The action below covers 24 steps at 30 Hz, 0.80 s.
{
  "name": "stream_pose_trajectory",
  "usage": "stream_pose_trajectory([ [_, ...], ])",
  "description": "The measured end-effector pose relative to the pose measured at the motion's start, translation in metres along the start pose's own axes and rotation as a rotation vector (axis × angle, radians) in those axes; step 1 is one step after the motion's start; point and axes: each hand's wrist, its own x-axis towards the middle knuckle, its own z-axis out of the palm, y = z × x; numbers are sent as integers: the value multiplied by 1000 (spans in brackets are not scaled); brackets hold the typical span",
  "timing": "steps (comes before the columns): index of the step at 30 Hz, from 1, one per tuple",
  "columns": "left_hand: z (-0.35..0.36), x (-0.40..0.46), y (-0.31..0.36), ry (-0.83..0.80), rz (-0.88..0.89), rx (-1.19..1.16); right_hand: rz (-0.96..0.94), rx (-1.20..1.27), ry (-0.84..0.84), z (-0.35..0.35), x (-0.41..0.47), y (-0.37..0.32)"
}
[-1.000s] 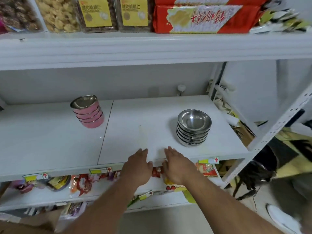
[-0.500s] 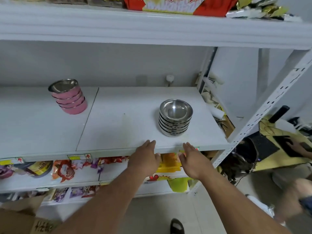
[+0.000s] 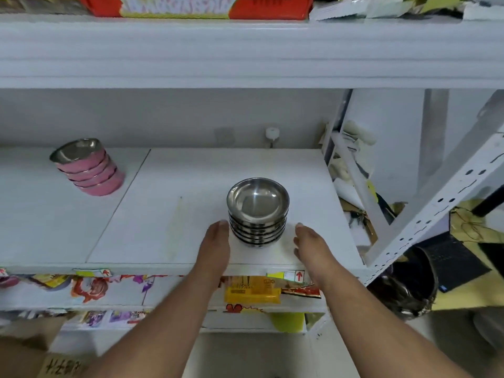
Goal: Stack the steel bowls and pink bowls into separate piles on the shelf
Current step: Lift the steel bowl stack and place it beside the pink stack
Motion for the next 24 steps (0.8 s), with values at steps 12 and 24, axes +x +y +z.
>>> stream_pose_trajectory([
  [12,17,15,23,-100,-108,-436,74,457,-224,7,27,-30],
  [24,-8,10,38,-75,-65,-412,24,454,-225,29,26,-53],
])
